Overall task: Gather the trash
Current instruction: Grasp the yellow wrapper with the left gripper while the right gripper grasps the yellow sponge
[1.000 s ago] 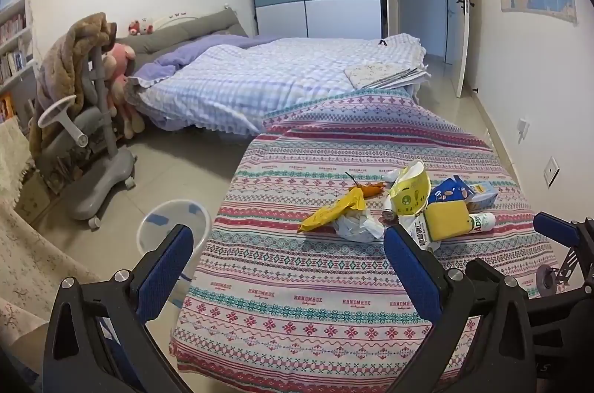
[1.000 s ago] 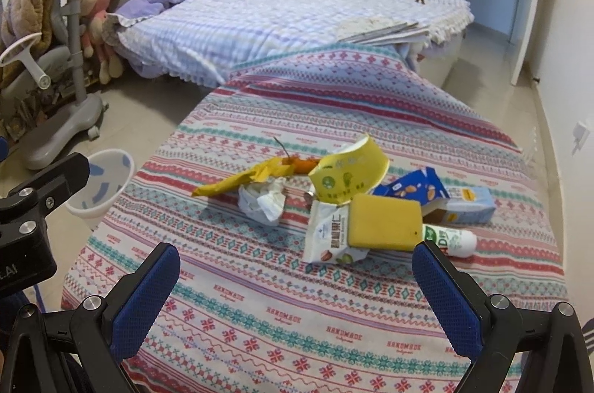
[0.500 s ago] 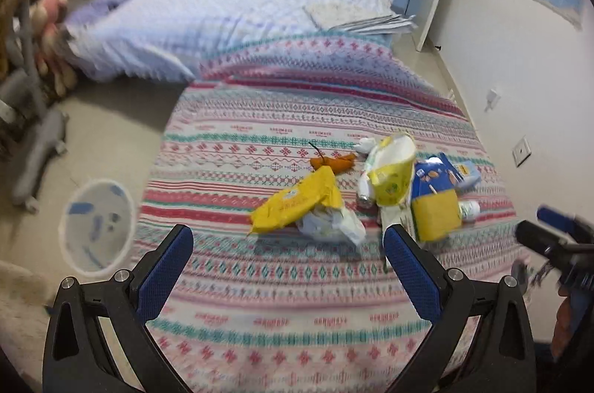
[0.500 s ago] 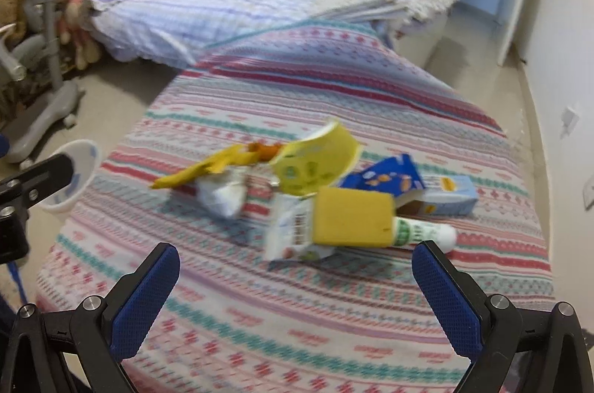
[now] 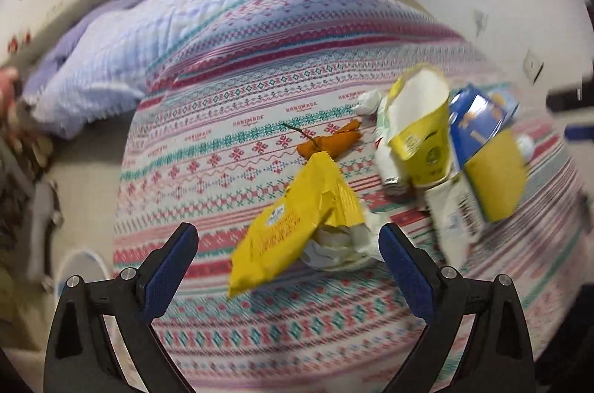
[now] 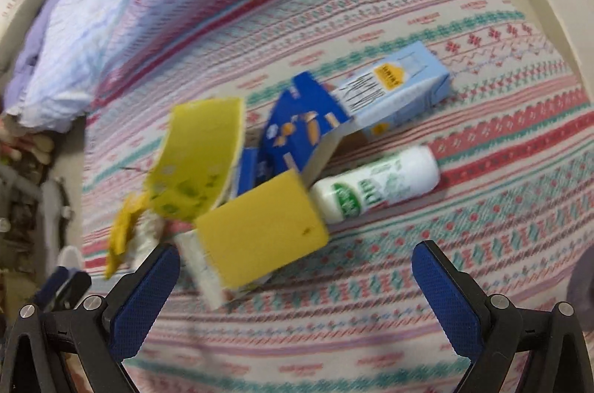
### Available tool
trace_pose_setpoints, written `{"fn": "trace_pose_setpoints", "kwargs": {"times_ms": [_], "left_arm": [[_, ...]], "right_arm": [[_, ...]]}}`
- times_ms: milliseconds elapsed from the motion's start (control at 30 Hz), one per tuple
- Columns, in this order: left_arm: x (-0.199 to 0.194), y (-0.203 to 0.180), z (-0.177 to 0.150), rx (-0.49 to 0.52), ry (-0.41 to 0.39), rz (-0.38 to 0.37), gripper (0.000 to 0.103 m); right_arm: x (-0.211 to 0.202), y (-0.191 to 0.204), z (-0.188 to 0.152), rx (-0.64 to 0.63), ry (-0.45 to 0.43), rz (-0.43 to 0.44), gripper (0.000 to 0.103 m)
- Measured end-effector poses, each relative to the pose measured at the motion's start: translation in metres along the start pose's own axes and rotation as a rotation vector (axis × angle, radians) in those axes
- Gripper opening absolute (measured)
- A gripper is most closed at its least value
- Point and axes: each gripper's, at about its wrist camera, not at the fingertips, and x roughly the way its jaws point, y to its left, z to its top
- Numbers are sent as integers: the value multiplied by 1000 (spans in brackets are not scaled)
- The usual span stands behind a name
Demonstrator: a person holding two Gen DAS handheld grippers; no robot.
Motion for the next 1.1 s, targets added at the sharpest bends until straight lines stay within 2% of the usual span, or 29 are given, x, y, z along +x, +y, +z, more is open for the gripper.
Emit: {"fn": "trace_pose_setpoints", "kwargs": {"times_ms": [67,133,167,233,333,400,500,700,933,1100], "left_arm": [[8,6,1,-12,16,-10,85],[18,16,2,-44,50,-40,58],[22,23,2,-66,66,-65,53],[24,28,1,-97,69,-104,34],[27,36,1,-116,69,-127,18],[25,43,0,-139,64,-131,15],[18,53,1,-183,41,-151,8],[10,62,-2,-237,23,-172,6],[0,74,-13,-276,2,-183,5],[-6,84,-21,-293,-17,-182,5]], "right_arm": [[3,-1,8,-2,-13,-16,103],[6,-4,17,12,-18,-12,103],[10,-7,21,22,-25,-15,103],[18,-14,30,46,-33,-17,103],[26,-21,39,73,-39,-34,103],[33,-22,40,79,-23,-34,103],[42,-13,31,66,29,10,103],[54,14,15,3,79,26,103],[76,9,7,195,95,80,103],[92,19,5,267,97,43,103]]}}
